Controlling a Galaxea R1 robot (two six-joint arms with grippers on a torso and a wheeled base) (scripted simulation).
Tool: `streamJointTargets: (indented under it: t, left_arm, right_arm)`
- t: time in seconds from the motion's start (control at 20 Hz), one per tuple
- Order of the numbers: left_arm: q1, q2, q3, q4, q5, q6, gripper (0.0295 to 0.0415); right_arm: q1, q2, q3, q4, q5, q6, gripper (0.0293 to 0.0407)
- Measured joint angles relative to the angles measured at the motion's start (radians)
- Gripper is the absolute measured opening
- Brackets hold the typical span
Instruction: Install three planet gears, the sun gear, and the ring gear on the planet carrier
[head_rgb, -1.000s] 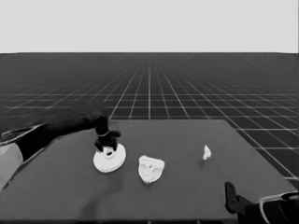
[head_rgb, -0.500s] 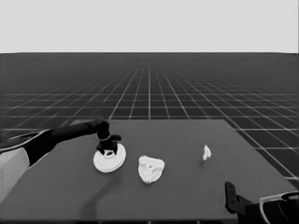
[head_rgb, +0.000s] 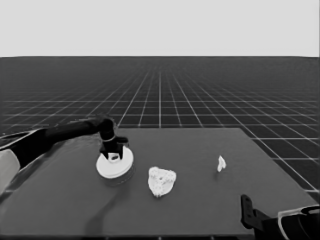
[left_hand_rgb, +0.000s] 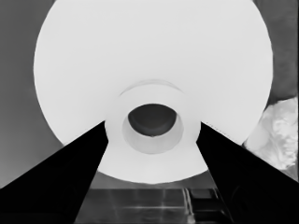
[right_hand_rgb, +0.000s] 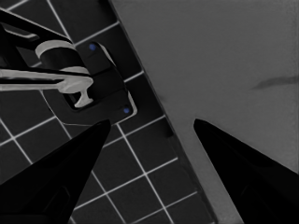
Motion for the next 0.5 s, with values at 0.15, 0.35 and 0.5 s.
streamJointTargets:
  t: [0.15,0.35,0.5]
  left_arm:
    - [-0.056,-0.006,0.014,-0.039,0.034,-0.005,0.0348]
    - [-0.067,-0.006,0.013,-0.049,0.041,-0.004,0.0348]
    - [-0.035,0.201,0.22,0.006,0.065,-0.451,0.0349]
  right_arm:
    - [0.0,0.0,0.0,0.0,0.0,0.0,0.0385]
    - [0.0,0.0,0.0,0.0,0.0,0.0,0.0385]
    - [0.0,0.0,0.0,0.0,0.0,0.0,0.0385]
